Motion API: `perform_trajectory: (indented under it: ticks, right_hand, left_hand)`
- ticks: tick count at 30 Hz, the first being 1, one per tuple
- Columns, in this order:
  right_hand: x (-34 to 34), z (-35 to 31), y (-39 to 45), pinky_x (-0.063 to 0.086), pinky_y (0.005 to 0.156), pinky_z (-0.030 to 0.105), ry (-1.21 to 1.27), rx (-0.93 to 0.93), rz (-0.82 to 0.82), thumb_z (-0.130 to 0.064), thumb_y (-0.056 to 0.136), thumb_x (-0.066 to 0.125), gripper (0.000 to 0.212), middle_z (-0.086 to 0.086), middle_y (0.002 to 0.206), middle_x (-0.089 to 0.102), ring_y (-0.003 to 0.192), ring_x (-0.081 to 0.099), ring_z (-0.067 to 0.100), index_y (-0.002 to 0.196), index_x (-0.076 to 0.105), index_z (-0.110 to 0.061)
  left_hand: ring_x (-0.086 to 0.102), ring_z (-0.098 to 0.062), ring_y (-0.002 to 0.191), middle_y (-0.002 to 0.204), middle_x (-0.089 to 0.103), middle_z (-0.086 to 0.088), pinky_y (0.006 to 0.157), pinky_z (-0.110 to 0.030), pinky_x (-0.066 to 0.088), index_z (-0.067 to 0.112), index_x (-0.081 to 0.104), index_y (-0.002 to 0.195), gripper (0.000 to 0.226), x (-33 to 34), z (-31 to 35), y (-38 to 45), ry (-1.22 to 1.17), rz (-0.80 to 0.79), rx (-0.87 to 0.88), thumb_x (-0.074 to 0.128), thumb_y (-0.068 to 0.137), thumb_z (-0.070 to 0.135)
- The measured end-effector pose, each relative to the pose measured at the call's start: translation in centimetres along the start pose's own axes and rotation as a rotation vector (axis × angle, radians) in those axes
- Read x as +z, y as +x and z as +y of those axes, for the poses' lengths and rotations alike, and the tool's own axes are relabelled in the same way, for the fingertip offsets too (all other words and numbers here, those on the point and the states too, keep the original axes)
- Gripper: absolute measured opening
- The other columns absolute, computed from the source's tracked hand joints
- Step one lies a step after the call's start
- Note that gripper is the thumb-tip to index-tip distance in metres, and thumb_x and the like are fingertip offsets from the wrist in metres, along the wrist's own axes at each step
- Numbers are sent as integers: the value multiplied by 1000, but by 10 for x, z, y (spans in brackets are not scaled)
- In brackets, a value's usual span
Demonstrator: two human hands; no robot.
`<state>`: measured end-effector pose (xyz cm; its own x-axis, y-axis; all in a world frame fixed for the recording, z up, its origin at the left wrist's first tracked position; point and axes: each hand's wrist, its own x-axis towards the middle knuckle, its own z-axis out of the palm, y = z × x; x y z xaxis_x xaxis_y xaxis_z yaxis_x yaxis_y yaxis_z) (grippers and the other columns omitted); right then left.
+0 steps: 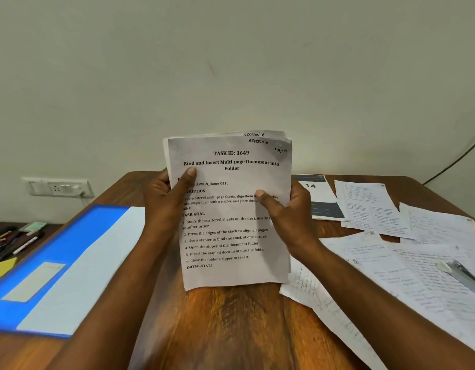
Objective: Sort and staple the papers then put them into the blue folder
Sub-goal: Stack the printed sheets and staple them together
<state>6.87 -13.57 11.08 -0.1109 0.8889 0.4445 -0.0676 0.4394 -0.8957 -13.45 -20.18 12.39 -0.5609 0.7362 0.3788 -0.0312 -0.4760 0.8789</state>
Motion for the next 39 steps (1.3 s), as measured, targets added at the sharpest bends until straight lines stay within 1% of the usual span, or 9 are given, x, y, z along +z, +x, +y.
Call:
perform_trajectory:
  ticks: [3, 5, 9, 14, 18, 22, 31, 35, 39]
  right_hand:
    - [2, -5, 2, 63, 77, 32, -10, -30, -29, -13, 89, 79, 27, -7, 102, 76, 91, 75, 13, 103, 66, -34]
    - [3, -5, 2, 63, 78, 33, -16, -51, -28, -14, 89, 79, 28, -6, 103, 76, 92, 75, 13, 104, 67, -33]
    - [7, 3, -5, 57, 66, 19, -27, -33, -10, -15, 89, 80, 25, -15, 90, 75, 81, 73, 4, 96, 64, -33]
    - [14, 11, -16, 54, 57, 12, -43, -2, -44, -19, 91, 78, 24, -21, 86, 71, 77, 71, -6, 94, 61, -36]
    - [10, 15, -17, 54, 58, 15, -77, 0, -66, -23, 91, 79, 23, -12, 99, 72, 78, 73, 3, 101, 63, -35]
    - [7, 27, -25, 52, 64, 20, -110, 45, -85, -20, 88, 82, 26, -14, 98, 71, 85, 70, 5, 100, 64, -36]
    - [9, 14, -17, 57, 61, 17, -90, -32, -44, -19, 88, 82, 26, -20, 91, 71, 76, 73, 0, 89, 64, -37]
    - [4, 32, -20, 53, 65, 19, -186, 49, -133, -22, 89, 81, 27, -24, 95, 68, 83, 70, 0, 92, 61, -40]
    - [-4, 51, -27, 52, 67, 15, -241, 83, -196, -25, 91, 79, 26, -29, 96, 62, 84, 65, -6, 107, 61, -37]
  left_hand:
    - [78, -25, 85, 103, 80, -13, 73, -42, 65, 18, 54, 140, 49, -1, 7, 3, 10, 10, 128, 75, 96, 14]
    - [78, -26, 85, 102, 79, -15, 71, -39, 66, 32, 45, 146, 61, -2, 9, 4, 25, -7, 189, 74, 97, 10]
    - [75, -14, 82, 93, 78, 2, 72, -34, 60, 10, 64, 114, 14, -10, 3, 6, 96, -11, 187, 69, 100, 9]
    - [78, -20, 77, 93, 80, -7, 65, -28, 61, -6, 66, 114, 31, -17, -3, -7, 136, 12, 90, 69, 101, 22]
    - [80, -28, 83, 97, 81, -9, 67, -34, 64, 5, 69, 112, 21, -17, -16, -19, 135, -84, -14, 64, 104, 23]
    - [81, -21, 82, 97, 82, -3, 66, -26, 62, 12, 69, 116, 21, -19, -28, -34, 194, -115, -107, 66, 102, 27]
    - [80, -21, 84, 98, 82, 0, 65, -29, 64, 7, 66, 116, 25, -14, -9, -28, 144, -5, 44, 73, 96, 19]
    - [80, -24, 88, 101, 81, -3, 72, -36, 65, 8, 65, 118, 25, -27, -27, -21, 221, -66, -26, 71, 99, 23]
    - [78, -25, 101, 113, 80, 3, 86, -46, 64, 27, 67, 124, 27, -47, -65, -39, 302, -210, -167, 72, 99, 36]
